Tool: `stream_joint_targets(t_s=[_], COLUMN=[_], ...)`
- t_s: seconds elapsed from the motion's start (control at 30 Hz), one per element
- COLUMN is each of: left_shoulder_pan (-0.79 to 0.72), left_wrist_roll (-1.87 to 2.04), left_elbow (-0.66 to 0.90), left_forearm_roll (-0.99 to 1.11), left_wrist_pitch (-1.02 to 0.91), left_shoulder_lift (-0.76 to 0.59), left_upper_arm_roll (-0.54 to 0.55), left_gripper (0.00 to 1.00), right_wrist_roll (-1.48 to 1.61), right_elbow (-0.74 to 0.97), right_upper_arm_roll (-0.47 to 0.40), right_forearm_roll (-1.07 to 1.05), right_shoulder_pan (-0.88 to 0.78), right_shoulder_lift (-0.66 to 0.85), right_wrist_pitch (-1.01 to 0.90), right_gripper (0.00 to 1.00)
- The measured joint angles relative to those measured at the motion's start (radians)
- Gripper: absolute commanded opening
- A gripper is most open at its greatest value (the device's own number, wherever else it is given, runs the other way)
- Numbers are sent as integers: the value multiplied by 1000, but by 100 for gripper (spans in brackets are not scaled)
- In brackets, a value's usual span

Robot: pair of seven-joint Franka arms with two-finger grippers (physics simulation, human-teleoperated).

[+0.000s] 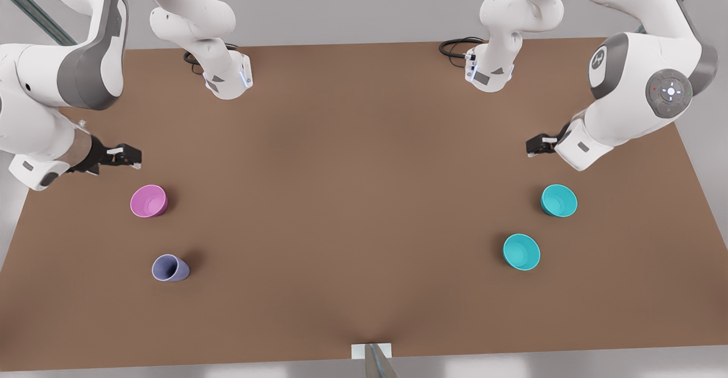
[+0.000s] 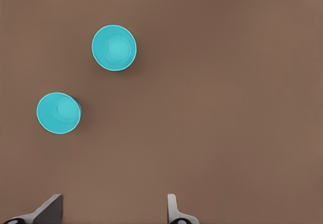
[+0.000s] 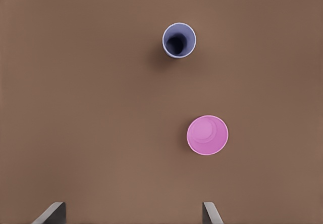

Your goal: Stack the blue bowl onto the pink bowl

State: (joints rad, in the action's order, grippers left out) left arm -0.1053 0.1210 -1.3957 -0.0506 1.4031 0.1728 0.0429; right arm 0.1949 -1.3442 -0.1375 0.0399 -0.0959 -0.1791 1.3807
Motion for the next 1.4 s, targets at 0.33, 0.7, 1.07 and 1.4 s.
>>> stream_joint_targets(t_s=[0.33, 0.7, 1.07, 1.4], left_shoulder_pan=[3, 1, 1, 1], left_wrist_roll=[19, 32, 38, 42], left_elbow=[-2, -8, -8, -14], left_forearm_roll=[-19, -18, -17, -17], left_wrist_pitch=[31, -7, -36, -46], left_shoulder_lift=[81, 80, 80, 82], left_upper_arm_roll=[1, 3, 3, 3], left_gripper=[100, 100, 100, 100], right_wrist_roll=[95, 169, 207, 227], right_elbow=[-179, -569, -634, -625], right_upper_arm_roll=[-1, 1, 7, 18], right_forearm_roll=[54, 37, -73, -134], right_shoulder_pan=[333, 429, 432, 429], right_shoulder_lift=[-177, -247, -342, -353], right_wrist_pitch=[153, 723, 917, 921], right_gripper=[100, 100, 100, 45])
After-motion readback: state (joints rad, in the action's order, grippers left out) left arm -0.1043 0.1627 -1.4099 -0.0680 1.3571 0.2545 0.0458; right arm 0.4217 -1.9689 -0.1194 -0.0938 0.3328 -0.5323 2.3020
